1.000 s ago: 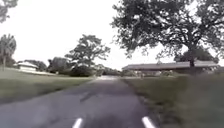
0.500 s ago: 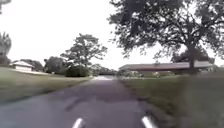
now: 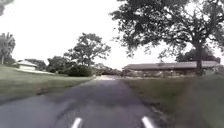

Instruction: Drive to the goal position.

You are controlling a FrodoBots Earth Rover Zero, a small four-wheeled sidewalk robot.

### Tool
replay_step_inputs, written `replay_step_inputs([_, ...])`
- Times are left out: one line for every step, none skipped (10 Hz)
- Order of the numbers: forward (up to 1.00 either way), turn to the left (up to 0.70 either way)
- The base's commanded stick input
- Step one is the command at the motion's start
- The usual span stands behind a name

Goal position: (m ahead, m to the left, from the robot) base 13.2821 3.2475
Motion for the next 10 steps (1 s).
replay_step_inputs([0.69,0.13])
replay_step_inputs([0.69,0.33])
replay_step_inputs([0.69,0.07])
replay_step_inputs([0.69,0.03])
replay_step_inputs([0.69,0.03])
replay_step_inputs([0.69,0.03])
replay_step_inputs([0.69,0.03])
replay_step_inputs([0.69,0.03])
replay_step_inputs([0.69,0.03])
replay_step_inputs([0.69,0.03])
